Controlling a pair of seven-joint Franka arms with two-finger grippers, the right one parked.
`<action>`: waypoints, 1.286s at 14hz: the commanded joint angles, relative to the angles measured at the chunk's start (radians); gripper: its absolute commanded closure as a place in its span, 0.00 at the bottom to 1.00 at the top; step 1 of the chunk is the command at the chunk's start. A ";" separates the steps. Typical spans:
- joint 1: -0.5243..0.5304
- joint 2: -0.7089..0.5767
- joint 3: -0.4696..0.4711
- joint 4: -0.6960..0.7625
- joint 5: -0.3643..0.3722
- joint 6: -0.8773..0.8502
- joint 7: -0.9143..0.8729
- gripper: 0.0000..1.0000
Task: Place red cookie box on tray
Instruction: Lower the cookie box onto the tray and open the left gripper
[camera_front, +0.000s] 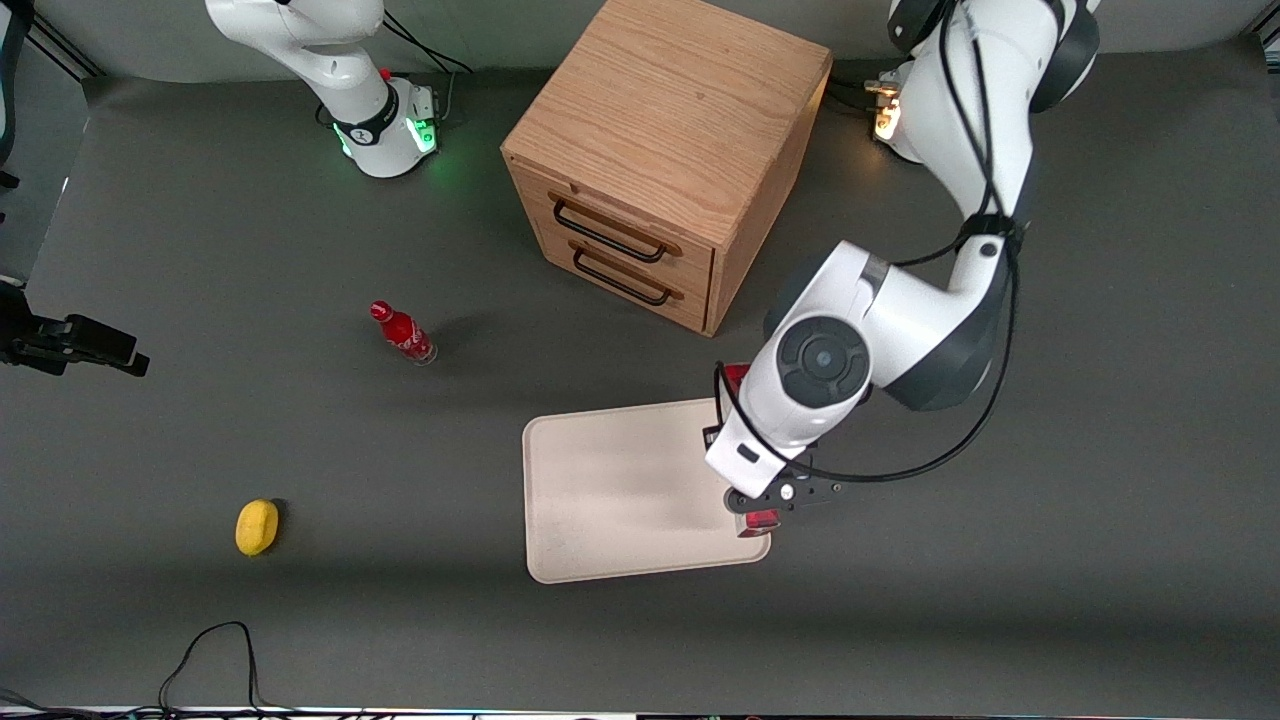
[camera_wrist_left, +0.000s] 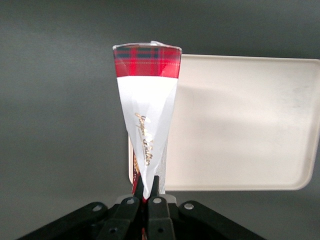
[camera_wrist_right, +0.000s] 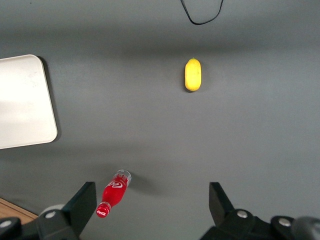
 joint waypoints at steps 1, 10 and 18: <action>-0.008 0.020 0.003 -0.042 0.032 0.072 0.013 1.00; -0.014 0.102 0.003 -0.114 0.055 0.206 0.001 1.00; -0.014 -0.004 0.000 -0.089 0.084 0.016 0.002 0.08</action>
